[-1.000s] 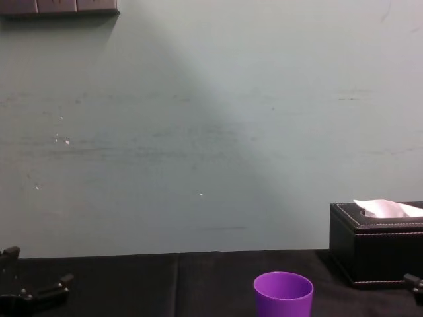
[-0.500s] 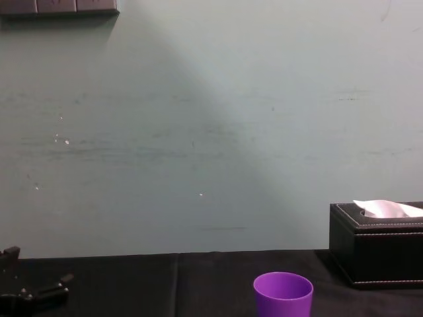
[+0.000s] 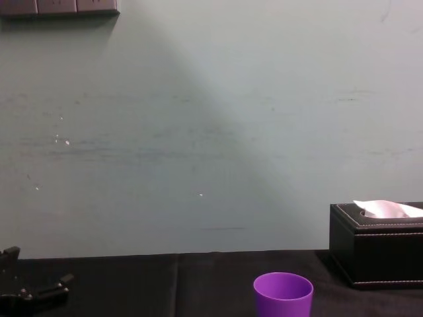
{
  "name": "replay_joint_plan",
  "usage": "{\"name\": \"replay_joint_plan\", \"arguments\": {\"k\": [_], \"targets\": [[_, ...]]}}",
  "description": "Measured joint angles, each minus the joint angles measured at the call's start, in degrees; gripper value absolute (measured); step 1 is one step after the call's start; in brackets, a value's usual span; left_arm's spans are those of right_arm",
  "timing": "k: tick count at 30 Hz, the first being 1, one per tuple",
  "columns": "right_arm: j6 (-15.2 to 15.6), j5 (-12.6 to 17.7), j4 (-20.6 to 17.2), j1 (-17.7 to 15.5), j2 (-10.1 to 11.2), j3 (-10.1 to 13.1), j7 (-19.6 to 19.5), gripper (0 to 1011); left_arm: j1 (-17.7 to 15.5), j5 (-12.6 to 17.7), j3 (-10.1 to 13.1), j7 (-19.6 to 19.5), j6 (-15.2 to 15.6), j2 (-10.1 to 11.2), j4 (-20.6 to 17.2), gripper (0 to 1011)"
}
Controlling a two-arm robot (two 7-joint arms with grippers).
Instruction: Stack the three plastic cups sequentially using one hand.
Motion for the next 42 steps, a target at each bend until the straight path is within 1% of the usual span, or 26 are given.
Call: {"name": "replay_joint_plan", "arguments": {"k": [2,3,6,8,13,18,24,32,42], "targets": [[-0.5,0.5,-0.3,-1.3,0.6,0.6,1.5,1000,0.0,0.0,0.0,0.0,0.0,0.0,0.0,1011],[-0.8,0.9,-0.6,-2.5,1.2,1.3,2.7,1000,0.0,0.0,0.0,0.0,0.0,0.0,0.0,1011],[-1.3,1.4,-0.8,-4.1,1.9,2.0,4.7,1000,0.0,0.0,0.0,0.0,0.0,0.0,0.0,1011],[-1.5,1.4,-0.8,-4.9,2.1,2.2,5.9,1000,0.0,0.0,0.0,0.0,0.0,0.0,0.0,1012],[-1.6,0.9,-0.8,-5.7,2.1,2.0,7.7,1000,0.0,0.0,0.0,0.0,0.0,0.0,0.0,1012],[-1.2,-0.5,-0.9,-5.6,1.6,0.8,9.2,1000,0.0,0.0,0.0,0.0,0.0,0.0,0.0,1011],[-0.1,-2.8,-1.2,-4.5,0.4,-1.0,10.7,1000,0.0,0.0,0.0,0.0,0.0,0.0,0.0,1011],[1.1,-4.4,-1.5,-3.4,-1.1,-2.2,11.8,1000,0.0,0.0,0.0,0.0,0.0,0.0,0.0,1011],[2.4,-5.2,-0.7,-1.5,-2.6,-4.2,12.9,1000,0.0,0.0,0.0,0.0,0.0,0.0,0.0,1011]]}}
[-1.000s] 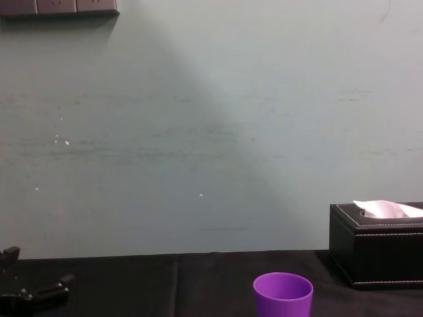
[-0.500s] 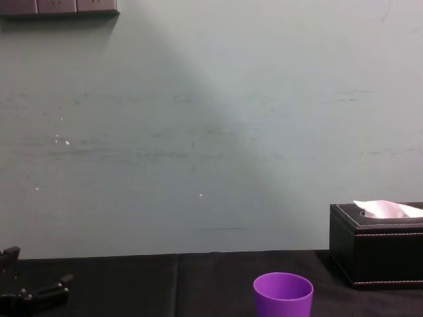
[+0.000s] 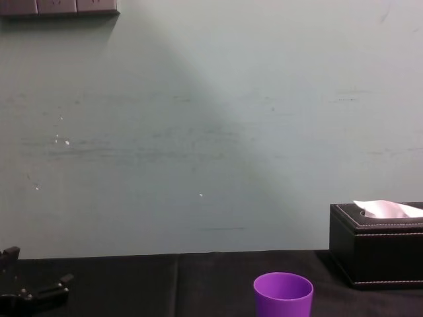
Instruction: Stack the three plastic cups sequentially using one hand.
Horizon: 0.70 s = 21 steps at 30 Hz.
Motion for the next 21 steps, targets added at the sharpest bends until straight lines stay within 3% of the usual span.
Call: {"name": "replay_joint_plan", "arguments": {"k": [21], "targets": [[1.4,-0.8,2.8,5.0,-2.7,-4.0,0.7,1000,0.0,0.0,0.0,0.0,0.0,0.0,0.0,1011]]}}
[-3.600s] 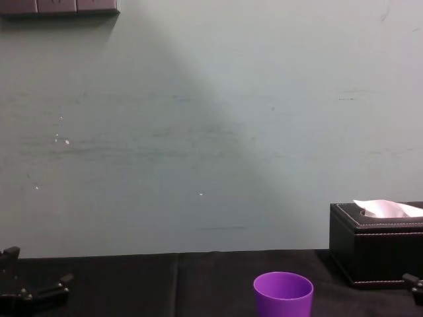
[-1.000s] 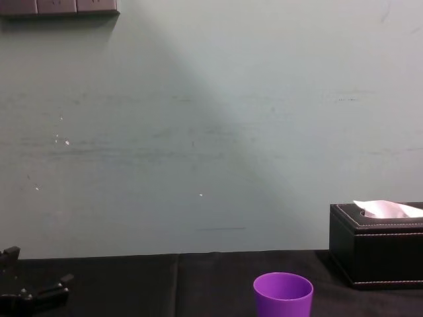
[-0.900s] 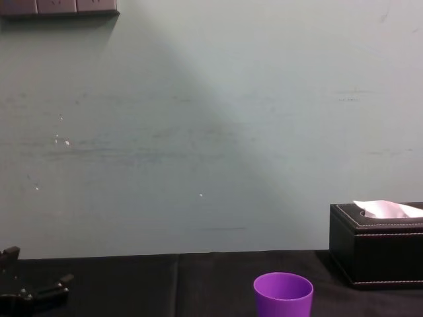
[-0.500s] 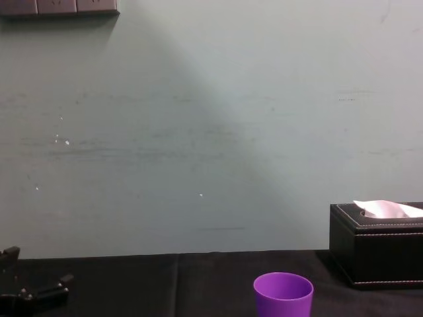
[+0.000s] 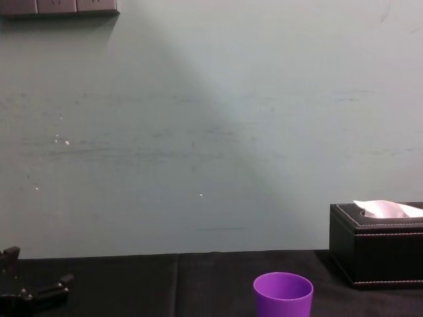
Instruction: Stack the three plastic cups sequentially using one hand.
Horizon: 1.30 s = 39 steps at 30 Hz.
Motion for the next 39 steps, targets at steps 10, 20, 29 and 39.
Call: {"name": "replay_joint_plan", "arguments": {"k": [10,20,29,39], "targets": [[0.2,-0.9,1.3,2.1,-1.3,-2.0,-0.1,1000,0.0,0.0,0.0,0.0,0.0,0.0,0.0,1012],[0.1,-0.6,1.5,2.6,-2.0,-2.4,-0.5,1000,0.0,0.0,0.0,0.0,0.0,0.0,0.0,1012],[0.0,-0.5,1.5,2.6,-1.9,-2.4,-0.5,993,0.0,0.0,0.0,0.0,0.0,0.0,0.0,1011],[0.0,-0.5,1.4,2.6,-1.9,-2.4,-0.5,790,0.0,0.0,0.0,0.0,0.0,0.0,0.0,1011]]}}
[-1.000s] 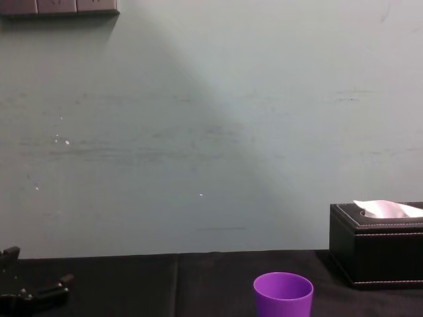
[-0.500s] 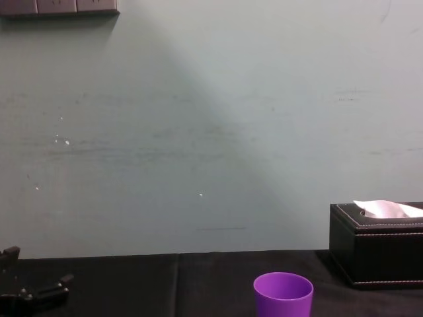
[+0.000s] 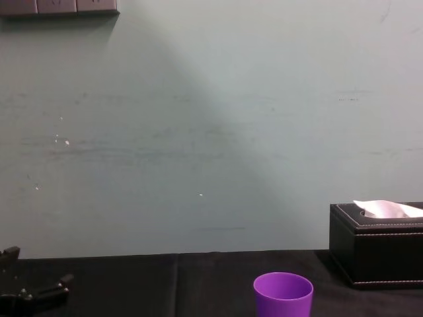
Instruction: Stack the three plastic cups sequentially using one hand.
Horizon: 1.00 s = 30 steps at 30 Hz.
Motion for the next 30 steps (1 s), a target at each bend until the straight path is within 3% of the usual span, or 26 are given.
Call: {"name": "replay_joint_plan", "arguments": {"k": [22,30], "targets": [[0.0,0.0,0.0,0.0,0.0,0.0,0.0,728,0.0,0.0,0.0,0.0,0.0,0.0,0.0,1011],[0.6,-0.5,-4.3,-2.1,1.6,1.7,-2.0,728,0.0,0.0,0.0,0.0,0.0,0.0,0.0,1011]]}}
